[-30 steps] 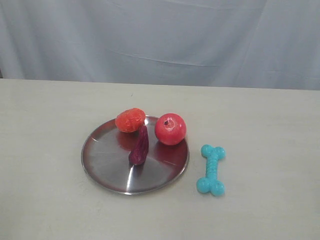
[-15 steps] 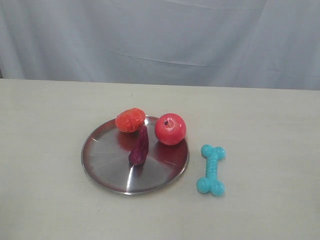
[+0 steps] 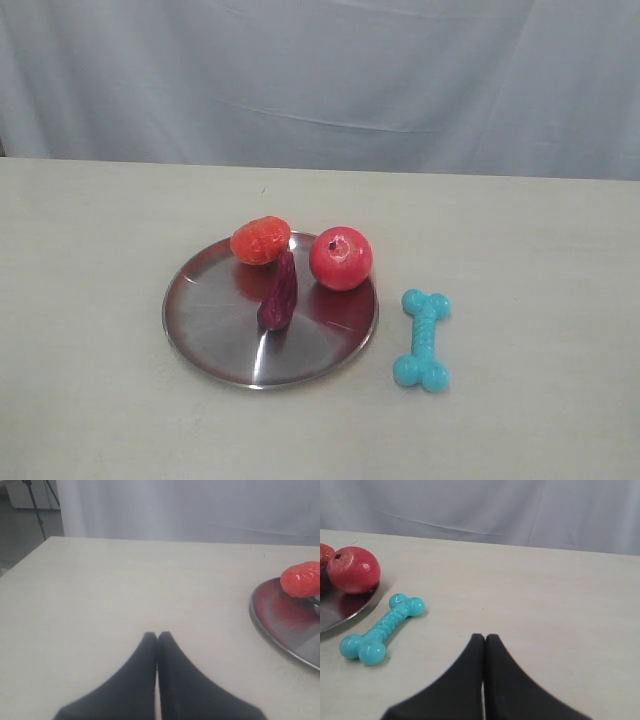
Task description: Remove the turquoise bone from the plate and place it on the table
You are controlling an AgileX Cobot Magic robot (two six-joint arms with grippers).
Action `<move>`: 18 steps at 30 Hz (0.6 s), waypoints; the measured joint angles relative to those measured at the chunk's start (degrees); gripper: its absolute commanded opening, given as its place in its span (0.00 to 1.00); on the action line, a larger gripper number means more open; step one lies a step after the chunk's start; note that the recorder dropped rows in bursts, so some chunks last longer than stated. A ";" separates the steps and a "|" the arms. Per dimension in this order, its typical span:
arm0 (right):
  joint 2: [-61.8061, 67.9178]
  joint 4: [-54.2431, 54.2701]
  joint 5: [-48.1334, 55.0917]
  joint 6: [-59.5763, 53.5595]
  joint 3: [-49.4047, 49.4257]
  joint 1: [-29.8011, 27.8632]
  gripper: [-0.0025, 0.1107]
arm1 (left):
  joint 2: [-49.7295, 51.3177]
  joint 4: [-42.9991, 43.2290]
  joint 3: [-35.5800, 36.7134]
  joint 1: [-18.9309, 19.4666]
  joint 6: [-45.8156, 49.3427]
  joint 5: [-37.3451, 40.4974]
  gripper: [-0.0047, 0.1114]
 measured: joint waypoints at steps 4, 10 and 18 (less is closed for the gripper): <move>0.00 0.10 0.66 0.62 0.00 0.00 0.02 | 0.00 0.00 0.00 0.00 0.00 0.00 0.04; 0.00 0.21 0.61 0.87 0.00 0.00 0.02 | 0.00 0.00 0.00 0.00 0.00 0.00 0.04; 0.00 0.97 0.70 2.13 0.00 1.50 0.02 | 0.00 0.00 0.00 0.00 0.00 0.00 0.04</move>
